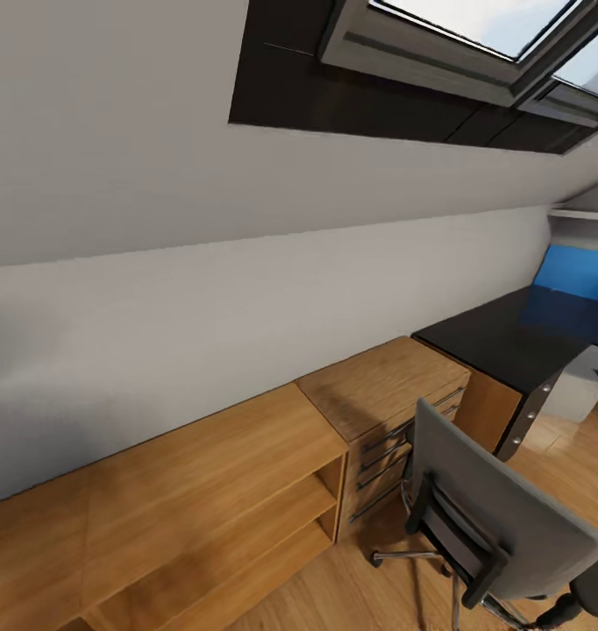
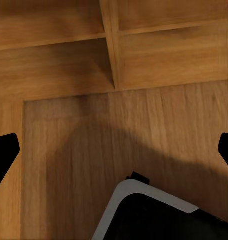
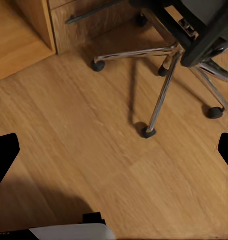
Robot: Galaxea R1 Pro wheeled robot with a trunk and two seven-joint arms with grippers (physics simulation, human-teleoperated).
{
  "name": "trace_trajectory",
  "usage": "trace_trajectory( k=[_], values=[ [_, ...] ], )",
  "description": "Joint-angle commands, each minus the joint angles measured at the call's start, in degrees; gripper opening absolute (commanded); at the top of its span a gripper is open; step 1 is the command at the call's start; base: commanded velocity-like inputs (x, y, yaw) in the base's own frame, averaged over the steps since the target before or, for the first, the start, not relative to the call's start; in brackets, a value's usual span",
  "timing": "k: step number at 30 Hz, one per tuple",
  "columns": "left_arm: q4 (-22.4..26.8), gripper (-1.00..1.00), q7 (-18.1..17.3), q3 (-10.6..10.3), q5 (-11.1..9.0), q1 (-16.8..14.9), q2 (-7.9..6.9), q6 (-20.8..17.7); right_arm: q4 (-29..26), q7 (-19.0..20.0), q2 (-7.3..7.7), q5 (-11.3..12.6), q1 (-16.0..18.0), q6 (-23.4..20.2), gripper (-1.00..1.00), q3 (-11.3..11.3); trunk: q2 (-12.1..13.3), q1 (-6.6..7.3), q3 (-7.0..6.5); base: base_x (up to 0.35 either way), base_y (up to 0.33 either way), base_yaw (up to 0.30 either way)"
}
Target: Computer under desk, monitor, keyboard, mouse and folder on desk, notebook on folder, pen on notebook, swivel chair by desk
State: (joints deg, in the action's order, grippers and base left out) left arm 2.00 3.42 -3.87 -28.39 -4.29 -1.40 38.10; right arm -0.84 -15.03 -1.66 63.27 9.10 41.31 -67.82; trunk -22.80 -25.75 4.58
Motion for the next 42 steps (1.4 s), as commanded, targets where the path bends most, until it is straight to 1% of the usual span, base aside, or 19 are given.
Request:
trace_trajectory(
  k=[1,11,19,24,42],
  values=[
    [0.02,1.0,0.36,-0.43,-0.08,-0.02,0.0,0.13,-0.04,-0.53,-0.01,0.03,0.05,-0.01,1.0,-0.48,-0.12,-0.03,0.1,0.001,0.001,-0.297],
    [0.02,1.0,0.36,-0.43,-0.08,-0.02,-0.04,0.13,-0.04,-0.53,-0.01,0.06,0.05,-0.01,1.0,-0.47,-0.12,-0.03,0.02,0.0,0.022,-0.299],
    [0.02,1.0,0.35,-0.43,-0.08,-0.02,-0.06,0.13,-0.04,-0.53,-0.01,0.07,0.05,-0.01,1.0,-0.47,-0.12,-0.03,0.02,0.006,0.223,-0.3],
    [0.02,1.0,0.35,-0.43,-0.08,-0.02,-0.02,0.13,-0.04,-0.53,-0.01,0.08,0.05,-0.01,1.0,-0.47,-0.12,-0.03,0.02,0.014,0.112,-0.3],
    [0.02,1.0,0.35,-0.43,-0.08,-0.02,0.0,0.13,-0.04,-0.53,-0.01,0.06,0.05,-0.01,1.0,-0.47,-0.12,-0.03,0.02,0.001,0.01,-0.3]
  ],
)
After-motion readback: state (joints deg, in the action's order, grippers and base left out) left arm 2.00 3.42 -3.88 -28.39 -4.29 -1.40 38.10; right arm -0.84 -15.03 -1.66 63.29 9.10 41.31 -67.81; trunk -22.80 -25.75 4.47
